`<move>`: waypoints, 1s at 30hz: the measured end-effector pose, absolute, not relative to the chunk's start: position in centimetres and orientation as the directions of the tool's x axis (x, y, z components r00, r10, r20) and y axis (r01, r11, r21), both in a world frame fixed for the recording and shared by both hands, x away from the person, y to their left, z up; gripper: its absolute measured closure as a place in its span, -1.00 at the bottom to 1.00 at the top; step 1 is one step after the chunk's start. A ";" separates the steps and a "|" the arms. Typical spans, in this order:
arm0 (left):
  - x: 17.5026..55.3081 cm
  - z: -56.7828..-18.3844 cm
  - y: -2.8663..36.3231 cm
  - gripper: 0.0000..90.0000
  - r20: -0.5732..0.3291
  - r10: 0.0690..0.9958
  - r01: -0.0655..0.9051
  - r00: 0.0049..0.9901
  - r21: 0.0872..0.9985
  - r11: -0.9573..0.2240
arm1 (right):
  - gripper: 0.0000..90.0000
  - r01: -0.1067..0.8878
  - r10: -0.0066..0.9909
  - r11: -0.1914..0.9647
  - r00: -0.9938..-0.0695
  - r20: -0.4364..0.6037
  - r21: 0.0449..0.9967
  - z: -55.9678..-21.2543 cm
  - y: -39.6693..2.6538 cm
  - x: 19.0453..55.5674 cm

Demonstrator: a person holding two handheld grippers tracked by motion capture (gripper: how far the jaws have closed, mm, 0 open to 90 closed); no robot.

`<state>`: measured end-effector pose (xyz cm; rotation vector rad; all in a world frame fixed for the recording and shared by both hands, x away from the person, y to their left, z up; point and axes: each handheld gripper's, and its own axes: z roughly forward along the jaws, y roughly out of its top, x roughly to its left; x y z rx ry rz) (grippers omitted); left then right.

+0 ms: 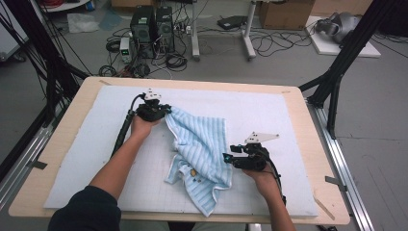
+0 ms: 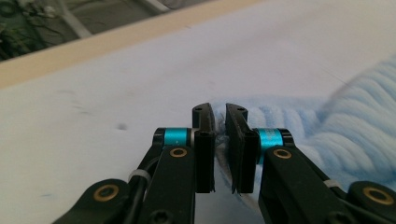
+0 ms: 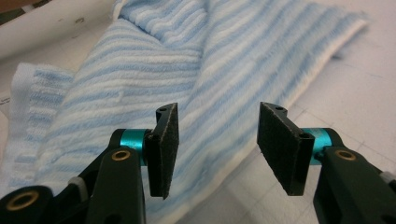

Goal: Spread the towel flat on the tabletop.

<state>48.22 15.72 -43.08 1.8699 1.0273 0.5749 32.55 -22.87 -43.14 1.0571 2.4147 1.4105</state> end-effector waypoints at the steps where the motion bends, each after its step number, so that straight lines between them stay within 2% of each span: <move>1: 48.4 -43.1 16.1 0.82 -0.022 0.846 0.420 0.532 0.875 -0.241 | 0.07 0.498 0.639 0.309 -0.740 0.211 0.810 -43.2 -22.8 32.6; 6: 48.7 -43.9 17.2 0.76 -0.081 0.854 0.472 0.514 0.858 -0.203 | 0.07 0.501 0.648 0.302 -0.732 0.210 0.811 -43.3 -22.7 32.6; 11: 48.4 -43.3 17.2 0.05 -0.103 0.862 0.470 0.497 0.867 -0.168 | 0.07 0.518 0.727 0.248 -0.658 0.196 0.819 -43.0 -23.0 33.9; 14: 47.9 -43.0 17.5 0.00 -0.115 0.853 0.468 0.508 0.869 -0.161 | 0.08 0.516 0.746 0.271 -0.646 0.161 0.812 -42.8 -22.2 35.4; 19: 47.3 -43.0 18.1 -0.02 -0.140 0.849 0.467 0.509 0.874 -0.136 | 0.16 0.504 0.711 0.352 -0.692 0.125 0.789 -43.4 -18.3 37.9; 23: 47.0 -43.0 18.4 -0.02 -0.151 0.846 0.470 0.512 0.874 -0.128 | 0.32 0.517 0.673 0.390 -0.725 0.147 0.762 -44.1 -15.5 39.0; 26: 46.9 -42.9 18.6 -0.03 -0.161 0.843 0.468 0.513 0.876 -0.118 | 0.53 0.517 0.643 0.438 -0.752 0.146 0.736 -44.5 -14.3 39.1; 27: 46.9 -42.9 18.6 -0.04 -0.165 0.841 0.468 0.515 0.876 -0.114 | 0.62 0.524 0.641 0.439 -0.752 0.154 0.730 -44.6 -14.1 39.1; 28: 46.9 -42.8 18.6 -0.04 -0.167 0.836 0.470 0.523 0.875 -0.119 | 0.83 0.528 0.633 0.435 -0.756 0.170 0.730 -44.6 -14.3 39.1; 29: 46.8 -42.8 18.6 -0.05 -0.168 0.834 0.469 0.525 0.875 -0.119 | 0.86 0.531 0.622 0.444 -0.762 0.178 0.722 -44.6 -14.3 39.1; 30: 46.8 -42.8 18.6 -0.06 -0.164 0.832 0.467 0.530 0.875 -0.125 | 0.97 0.532 0.620 0.447 -0.764 0.179 0.720 -44.6 -14.4 39.0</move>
